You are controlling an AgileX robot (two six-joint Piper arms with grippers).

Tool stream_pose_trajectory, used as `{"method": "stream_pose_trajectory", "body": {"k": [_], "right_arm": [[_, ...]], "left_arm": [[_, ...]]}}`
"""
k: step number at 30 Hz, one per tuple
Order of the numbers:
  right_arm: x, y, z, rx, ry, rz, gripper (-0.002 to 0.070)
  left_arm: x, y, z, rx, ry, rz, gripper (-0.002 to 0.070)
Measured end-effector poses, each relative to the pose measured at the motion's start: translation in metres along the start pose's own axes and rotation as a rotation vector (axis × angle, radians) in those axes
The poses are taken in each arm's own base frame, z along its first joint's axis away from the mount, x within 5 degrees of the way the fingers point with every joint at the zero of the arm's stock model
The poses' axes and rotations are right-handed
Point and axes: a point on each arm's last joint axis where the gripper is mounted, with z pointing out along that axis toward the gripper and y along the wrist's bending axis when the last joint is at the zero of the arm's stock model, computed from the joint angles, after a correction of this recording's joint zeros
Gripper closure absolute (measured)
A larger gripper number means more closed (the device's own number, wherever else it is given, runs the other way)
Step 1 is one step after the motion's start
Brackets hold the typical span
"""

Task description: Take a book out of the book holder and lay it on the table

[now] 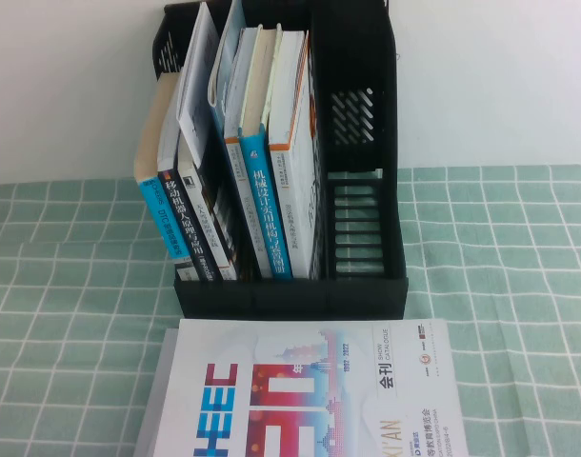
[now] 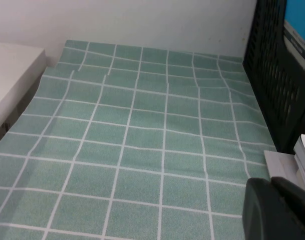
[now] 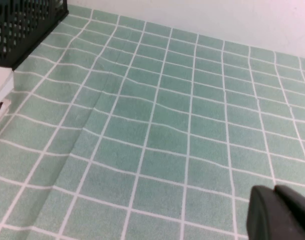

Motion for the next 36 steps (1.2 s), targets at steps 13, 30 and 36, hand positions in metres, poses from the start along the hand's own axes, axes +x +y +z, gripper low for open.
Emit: {"method": "stream_pose_trajectory", "body": {"k": [13, 30, 36], "right_arm": [[0.0, 0.0, 0.0, 0.0, 0.0, 0.0, 0.0678], [-0.033, -0.006, -0.006, 0.07, -0.375, -0.004, 0.0678], [-0.047, -0.009, -0.014, 0.098, -0.545, 0.01, 0.0678]], "left_arm": [[0.0, 0.0, 0.0, 0.001, 0.0, -0.005, 0.0678], [-0.027, -0.007, -0.004, 0.08, -0.295, -0.035, 0.0678], [-0.049, -0.011, -0.015, 0.161, -0.566, -0.104, 0.0678]]}}
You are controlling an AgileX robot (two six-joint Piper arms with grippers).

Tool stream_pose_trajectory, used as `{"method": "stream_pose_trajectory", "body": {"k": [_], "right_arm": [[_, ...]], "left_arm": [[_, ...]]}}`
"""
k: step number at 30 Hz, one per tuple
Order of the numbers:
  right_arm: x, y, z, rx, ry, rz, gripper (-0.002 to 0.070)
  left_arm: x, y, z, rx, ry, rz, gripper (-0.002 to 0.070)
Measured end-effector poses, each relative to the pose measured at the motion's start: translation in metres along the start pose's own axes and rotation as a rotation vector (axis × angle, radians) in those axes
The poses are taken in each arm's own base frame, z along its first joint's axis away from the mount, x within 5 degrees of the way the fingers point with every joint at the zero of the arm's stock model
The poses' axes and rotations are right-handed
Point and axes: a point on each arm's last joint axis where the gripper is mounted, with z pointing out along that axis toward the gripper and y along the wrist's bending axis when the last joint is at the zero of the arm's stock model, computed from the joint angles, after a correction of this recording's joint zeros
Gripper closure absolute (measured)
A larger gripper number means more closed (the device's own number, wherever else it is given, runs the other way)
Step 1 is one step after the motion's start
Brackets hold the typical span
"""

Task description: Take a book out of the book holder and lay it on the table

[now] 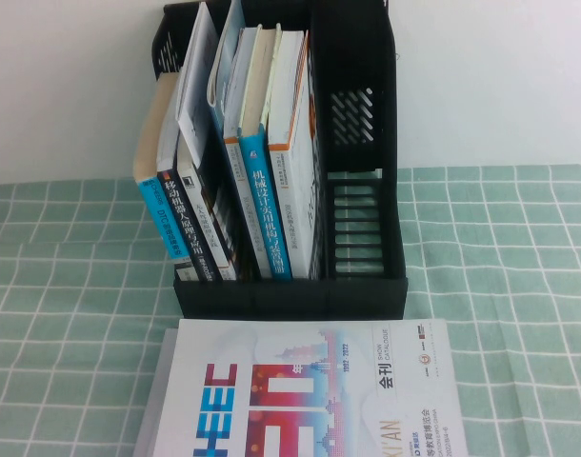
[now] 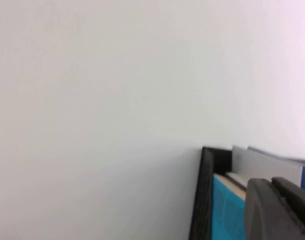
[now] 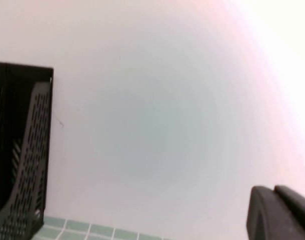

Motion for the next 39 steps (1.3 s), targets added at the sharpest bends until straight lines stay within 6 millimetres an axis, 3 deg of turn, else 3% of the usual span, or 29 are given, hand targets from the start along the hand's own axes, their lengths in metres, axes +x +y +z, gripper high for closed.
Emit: {"method": "stream_pose_trajectory", "body": {"k": [4, 10, 13, 17, 19, 23, 27, 34, 39], "right_arm": [[-0.007, -0.001, 0.0, 0.014, -0.078, 0.0, 0.0678], [-0.018, -0.004, -0.002, 0.044, -0.199, 0.022, 0.0678], [-0.024, -0.006, -0.001, 0.041, -0.159, 0.031, 0.0678], [-0.054, -0.012, -0.002, 0.02, -0.075, 0.012, 0.0678], [-0.068, -0.015, -0.005, 0.017, -0.057, -0.013, 0.0678], [-0.094, -0.021, -0.007, 0.022, -0.011, -0.093, 0.0678], [-0.109, -0.025, 0.004, 0.025, -0.005, -0.188, 0.0678], [-0.13, -0.024, 0.035, 0.05, -0.227, -0.311, 0.0678], [-0.133, -0.017, 0.056, -0.02, -0.293, -0.299, 0.0678]], "left_arm": [[-0.005, -0.001, 0.001, -0.004, 0.007, -0.061, 0.0678], [-0.049, -0.015, 0.006, -0.002, 0.003, -0.06, 0.0678], [-0.071, -0.022, 0.014, 0.005, -0.006, 0.02, 0.0678], [-0.085, -0.029, 0.029, 0.038, -0.032, 0.174, 0.0678], [-0.088, -0.032, 0.037, 0.077, -0.073, 0.142, 0.0678], [-0.096, -0.042, 0.063, 0.16, -0.055, 0.087, 0.0678], [-0.111, -0.056, 0.097, 0.237, 0.028, 0.068, 0.0678], [-0.137, -0.078, 0.163, 0.376, 0.09, 0.0, 0.0678], [-0.138, -0.102, 0.198, 0.516, 0.119, -0.036, 0.0678]]}}
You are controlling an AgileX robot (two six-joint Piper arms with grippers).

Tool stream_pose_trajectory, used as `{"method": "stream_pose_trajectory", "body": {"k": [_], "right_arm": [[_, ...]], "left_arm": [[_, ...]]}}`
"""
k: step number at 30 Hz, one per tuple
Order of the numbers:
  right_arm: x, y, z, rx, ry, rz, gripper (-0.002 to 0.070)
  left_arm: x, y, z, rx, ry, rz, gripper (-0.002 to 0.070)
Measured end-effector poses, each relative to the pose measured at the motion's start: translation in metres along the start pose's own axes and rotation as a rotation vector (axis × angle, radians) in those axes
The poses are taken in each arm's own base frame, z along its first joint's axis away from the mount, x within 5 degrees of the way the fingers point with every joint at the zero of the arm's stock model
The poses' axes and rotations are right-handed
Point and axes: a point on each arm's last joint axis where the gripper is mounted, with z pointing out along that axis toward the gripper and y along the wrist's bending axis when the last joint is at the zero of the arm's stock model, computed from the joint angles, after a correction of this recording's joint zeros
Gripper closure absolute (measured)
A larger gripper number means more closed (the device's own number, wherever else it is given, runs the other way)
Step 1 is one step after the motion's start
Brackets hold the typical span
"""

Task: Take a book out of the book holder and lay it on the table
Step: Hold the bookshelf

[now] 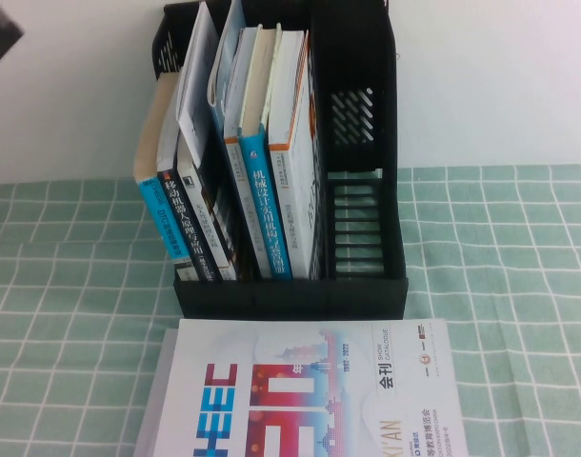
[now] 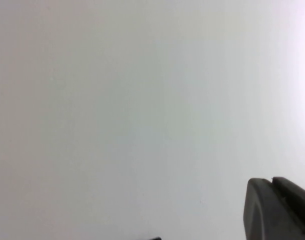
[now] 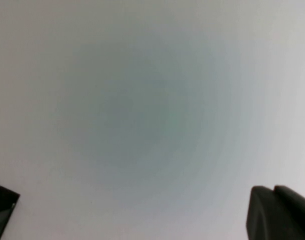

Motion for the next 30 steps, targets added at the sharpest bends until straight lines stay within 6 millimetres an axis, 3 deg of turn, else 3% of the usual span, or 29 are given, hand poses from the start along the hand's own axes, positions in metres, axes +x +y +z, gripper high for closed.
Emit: {"method": "stream_pose_trajectory", "body": {"k": [6, 10, 14, 20, 26, 30], "right_arm": [[0.02, 0.026, 0.028, -0.219, 0.011, 0.036, 0.0678], [0.038, 0.042, 0.047, -0.332, 0.028, 0.098, 0.0678], [0.057, 0.05, 0.063, -0.375, 0.104, 0.13, 0.0678], [0.071, 0.061, 0.08, -0.464, 0.166, 0.201, 0.0678], [0.086, 0.092, 0.092, -0.628, 0.218, 0.285, 0.0678], [0.095, 0.123, 0.093, -0.733, 0.238, 0.297, 0.0678]], "left_arm": [[0.026, -0.017, 0.044, 0.021, 0.147, -0.014, 0.0678], [0.065, -0.033, 0.069, 0.017, 0.31, 0.024, 0.0678], [0.105, -0.043, 0.082, -0.001, 0.457, 0.058, 0.0678], [0.142, -0.037, 0.093, -0.066, 0.577, 0.034, 0.0678], [0.151, -0.034, 0.095, -0.091, 0.608, 0.03, 0.0678], [0.152, -0.029, 0.093, -0.15, 0.631, 0.036, 0.0678]]}}
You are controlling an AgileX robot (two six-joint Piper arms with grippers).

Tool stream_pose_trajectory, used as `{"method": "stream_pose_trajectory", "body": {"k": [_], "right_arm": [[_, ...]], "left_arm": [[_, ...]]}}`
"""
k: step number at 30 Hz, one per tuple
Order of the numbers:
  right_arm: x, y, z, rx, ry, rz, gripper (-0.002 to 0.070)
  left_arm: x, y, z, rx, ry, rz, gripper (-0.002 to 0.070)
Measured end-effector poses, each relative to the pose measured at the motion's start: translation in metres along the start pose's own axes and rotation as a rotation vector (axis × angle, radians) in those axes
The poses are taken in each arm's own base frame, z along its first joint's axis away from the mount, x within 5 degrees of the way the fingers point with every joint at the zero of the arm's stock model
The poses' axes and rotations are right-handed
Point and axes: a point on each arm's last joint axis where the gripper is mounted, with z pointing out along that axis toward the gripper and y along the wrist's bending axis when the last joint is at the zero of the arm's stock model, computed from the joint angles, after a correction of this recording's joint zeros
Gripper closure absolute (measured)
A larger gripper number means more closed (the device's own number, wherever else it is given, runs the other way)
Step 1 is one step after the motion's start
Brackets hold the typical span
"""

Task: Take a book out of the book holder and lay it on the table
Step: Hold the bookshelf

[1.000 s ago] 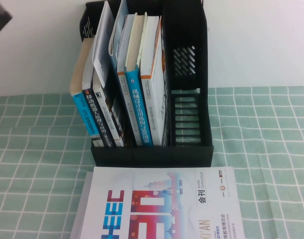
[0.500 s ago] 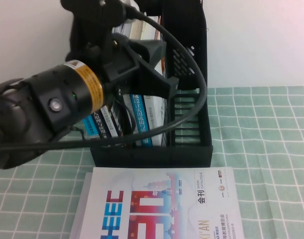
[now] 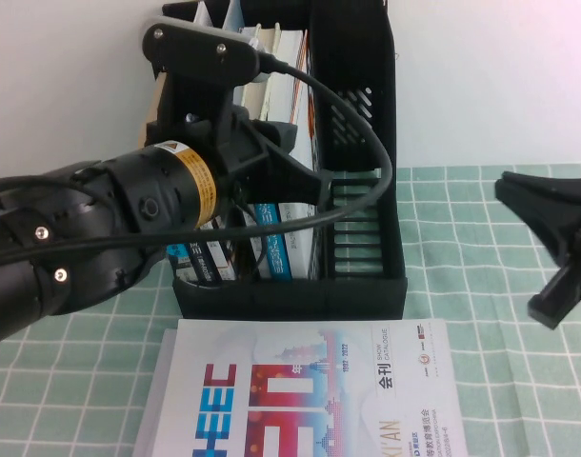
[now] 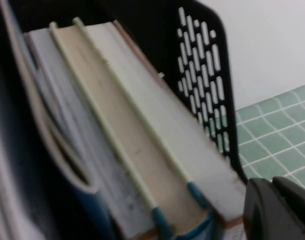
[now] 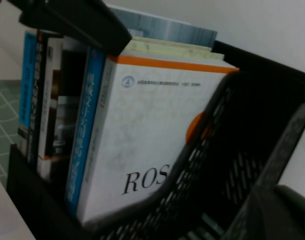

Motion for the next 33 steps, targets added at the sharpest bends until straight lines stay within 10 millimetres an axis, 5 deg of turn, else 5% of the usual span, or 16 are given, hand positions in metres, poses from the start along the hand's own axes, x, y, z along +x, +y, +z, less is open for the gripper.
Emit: {"method": "stream_pose_trajectory", "body": {"k": [8, 15, 18, 33], "right_arm": [[0.005, 0.024, 0.044, -0.049, -0.064, 0.052, 0.063], [0.004, 0.036, 0.087, -0.124, -0.108, 0.085, 0.0377], [0.002, 0.037, 0.101, -0.136, -0.121, 0.084, 0.0325], [0.009, 0.056, 0.161, -0.177, -0.141, 0.165, 0.0303]], "left_arm": [[0.002, 0.006, 0.0, -0.068, 0.023, -0.068, 0.0678], [0.002, 0.006, 0.0, -0.075, 0.018, -0.107, 0.0678], [0.002, 0.006, 0.0, -0.076, 0.015, -0.116, 0.0678], [0.001, 0.005, 0.0, -0.066, 0.01, -0.16, 0.0678]]}}
